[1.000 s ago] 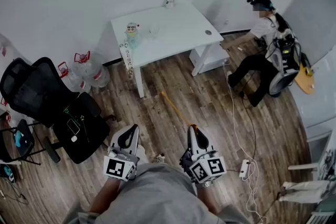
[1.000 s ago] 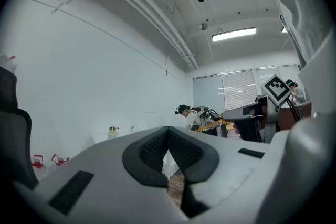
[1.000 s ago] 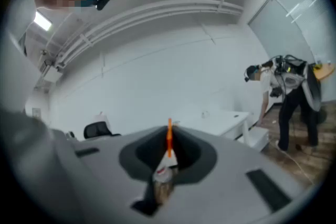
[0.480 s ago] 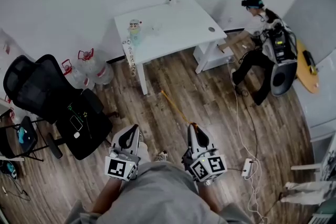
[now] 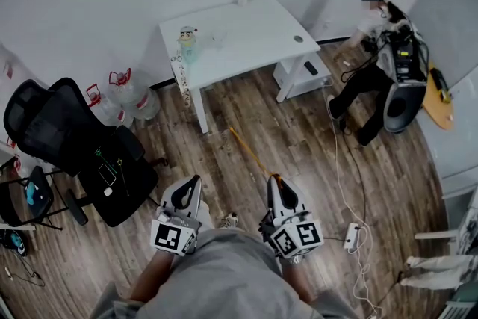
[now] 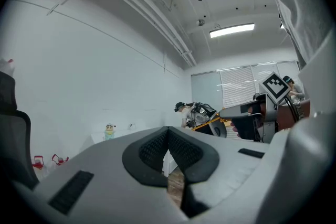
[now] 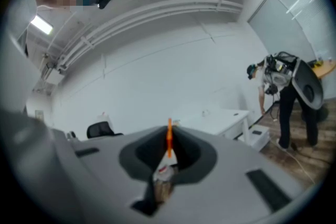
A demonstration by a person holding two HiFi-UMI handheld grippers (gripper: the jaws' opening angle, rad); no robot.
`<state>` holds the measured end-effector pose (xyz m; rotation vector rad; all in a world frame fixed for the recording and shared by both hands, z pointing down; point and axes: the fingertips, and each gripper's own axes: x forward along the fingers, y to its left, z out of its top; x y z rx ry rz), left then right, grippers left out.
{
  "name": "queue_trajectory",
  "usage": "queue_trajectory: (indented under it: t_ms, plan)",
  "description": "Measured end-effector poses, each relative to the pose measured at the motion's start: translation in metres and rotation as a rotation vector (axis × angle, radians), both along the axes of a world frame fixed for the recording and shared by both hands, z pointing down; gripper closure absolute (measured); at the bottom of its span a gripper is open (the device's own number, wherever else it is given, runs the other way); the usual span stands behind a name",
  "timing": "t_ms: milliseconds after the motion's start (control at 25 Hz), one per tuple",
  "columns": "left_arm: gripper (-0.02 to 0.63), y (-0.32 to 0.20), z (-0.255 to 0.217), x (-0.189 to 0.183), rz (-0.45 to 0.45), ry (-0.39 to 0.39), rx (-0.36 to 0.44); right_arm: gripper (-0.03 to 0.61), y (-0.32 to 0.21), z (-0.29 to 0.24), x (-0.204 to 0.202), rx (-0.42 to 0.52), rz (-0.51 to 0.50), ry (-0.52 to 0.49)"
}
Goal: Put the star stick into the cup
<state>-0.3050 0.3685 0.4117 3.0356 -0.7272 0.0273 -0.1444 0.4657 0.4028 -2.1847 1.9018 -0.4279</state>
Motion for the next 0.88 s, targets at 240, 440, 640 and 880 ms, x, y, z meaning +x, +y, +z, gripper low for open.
queue_trajectory:
  t_ms: [240,440,640,880]
  plan:
    - [0.584,0.003,-0.005,0.011,0.026,0.015,0.019,0.532,0.006,-0.004,0.007,0.016,0.019,-0.001]
    - [0.584,0.002,-0.008,0.016,0.026,0.012,0.006,0.532,0.008,-0.009,0.012,0.042,0.029,-0.012]
    - [0.584,-0.003,-0.007,0.025,0.055,0.008,0.017,0.532,0.006,-0.007,0.018,0.023,0.046,-0.003]
    - [0.584,-0.019,-0.002,0.047,0.080,0.014,-0.041,0.532,-0.008,0.001,0.032,-0.002,0.073,-0.006]
